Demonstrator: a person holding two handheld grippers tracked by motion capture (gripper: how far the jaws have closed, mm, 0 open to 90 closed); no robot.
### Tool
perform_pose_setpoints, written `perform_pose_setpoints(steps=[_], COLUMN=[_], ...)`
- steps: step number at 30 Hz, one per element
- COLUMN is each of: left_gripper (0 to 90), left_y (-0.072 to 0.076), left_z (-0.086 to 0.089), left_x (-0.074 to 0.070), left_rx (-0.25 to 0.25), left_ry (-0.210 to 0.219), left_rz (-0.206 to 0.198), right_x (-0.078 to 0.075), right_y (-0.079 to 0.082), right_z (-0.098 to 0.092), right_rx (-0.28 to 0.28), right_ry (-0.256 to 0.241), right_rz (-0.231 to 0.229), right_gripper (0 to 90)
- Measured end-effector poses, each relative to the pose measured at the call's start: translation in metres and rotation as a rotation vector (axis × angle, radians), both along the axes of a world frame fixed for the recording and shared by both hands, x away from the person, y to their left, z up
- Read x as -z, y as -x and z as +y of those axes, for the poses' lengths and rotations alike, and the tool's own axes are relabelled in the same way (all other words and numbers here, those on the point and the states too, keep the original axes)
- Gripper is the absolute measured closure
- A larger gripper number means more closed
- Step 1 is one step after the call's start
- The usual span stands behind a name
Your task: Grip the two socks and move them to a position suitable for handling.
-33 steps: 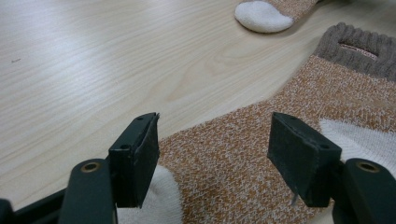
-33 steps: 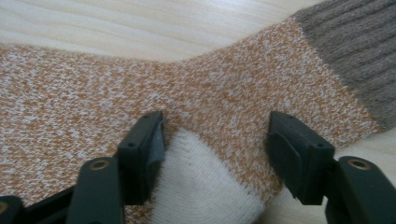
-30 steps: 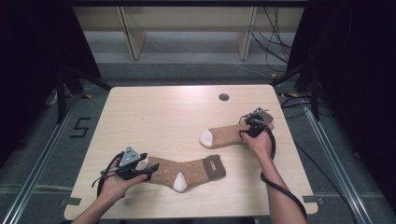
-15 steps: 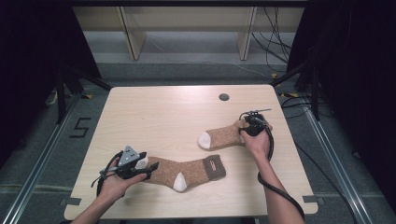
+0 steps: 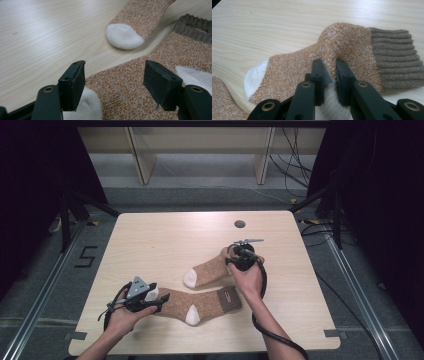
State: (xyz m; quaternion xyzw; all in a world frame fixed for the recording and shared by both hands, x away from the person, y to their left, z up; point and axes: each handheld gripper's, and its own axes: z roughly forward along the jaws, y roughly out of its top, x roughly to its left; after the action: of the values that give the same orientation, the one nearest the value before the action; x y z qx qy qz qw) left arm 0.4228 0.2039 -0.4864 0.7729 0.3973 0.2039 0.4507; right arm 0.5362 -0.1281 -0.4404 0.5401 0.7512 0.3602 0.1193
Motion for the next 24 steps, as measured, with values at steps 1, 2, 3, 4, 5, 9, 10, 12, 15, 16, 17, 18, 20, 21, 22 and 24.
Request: perform_pose_setpoints(steps=[1,2,3,4,5,9,10,12,15,16,17,18,20,21,22,24], left_gripper=[33.1,33.1,33.2,33.2,33.2,33.3,33.3,33.3,33.3,33.4,33.4,33.4,33.4,33.4,33.4,33.5], left_y=[0.000,0.000,0.000,0.000,0.000,0.000,-0.001,0.000,-0.001,-0.001,-0.001,-0.001,-0.002,-0.002,-0.002,-0.002], left_z=[0.000,0.000,0.000,0.001,0.001,0.000,0.000,-0.001,-0.002,-0.002,-0.002,-0.002,-0.003,-0.003,-0.003,-0.003], left_x=[0.000,0.000,0.000,0.000,0.000,0.000,0.001,0.002,0.003,0.004,0.003,0.003,0.003,0.004,0.004,0.004], left_rx=[0.000,0.002,0.002,0.001,-0.001,-0.007,0.003,0.002,0.012,0.012,0.008,0.008,0.007,0.010,0.011,0.009], left_ry=[-0.001,-0.010,-0.009,-0.010,-0.011,-0.016,-0.014,-0.018,-0.019,-0.019,-0.023,-0.024,-0.024,-0.022,-0.020,-0.021], left_rz=[0.000,0.001,0.001,0.001,0.001,0.002,0.005,0.008,0.011,0.011,0.010,0.011,0.012,0.012,0.011,0.011], right_x=[0.002,0.004,0.004,0.009,0.011,0.018,0.018,0.022,0.028,0.029,0.032,0.034,0.034,0.035,0.035,0.034], right_y=[0.001,0.002,0.003,0.004,0.004,0.009,0.009,0.009,0.010,0.011,0.011,0.012,0.013,0.013,0.015,0.015], right_z=[0.007,0.011,0.015,0.023,0.026,0.044,0.044,0.051,0.060,0.064,0.065,0.070,0.072,0.074,0.078,0.080], right_rx=[-0.004,-0.004,0.004,0.016,0.008,0.010,0.010,0.008,-0.010,0.007,-0.011,-0.019,-0.013,-0.056,-0.084,-0.101], right_ry=[0.000,0.007,0.005,0.015,0.022,0.016,0.016,0.027,0.043,0.067,0.078,0.094,0.084,0.084,0.089,0.111], right_rz=[0.000,0.002,0.018,0.026,0.028,0.061,0.061,0.074,0.084,0.119,0.109,0.124,0.134,0.133,0.137,0.140], right_gripper=[79.0,78.7,78.5,78.0,77.7,76.5,76.5,75.9,74.6,74.2,73.7,72.6,72.0,70.4,67.1,63.7])
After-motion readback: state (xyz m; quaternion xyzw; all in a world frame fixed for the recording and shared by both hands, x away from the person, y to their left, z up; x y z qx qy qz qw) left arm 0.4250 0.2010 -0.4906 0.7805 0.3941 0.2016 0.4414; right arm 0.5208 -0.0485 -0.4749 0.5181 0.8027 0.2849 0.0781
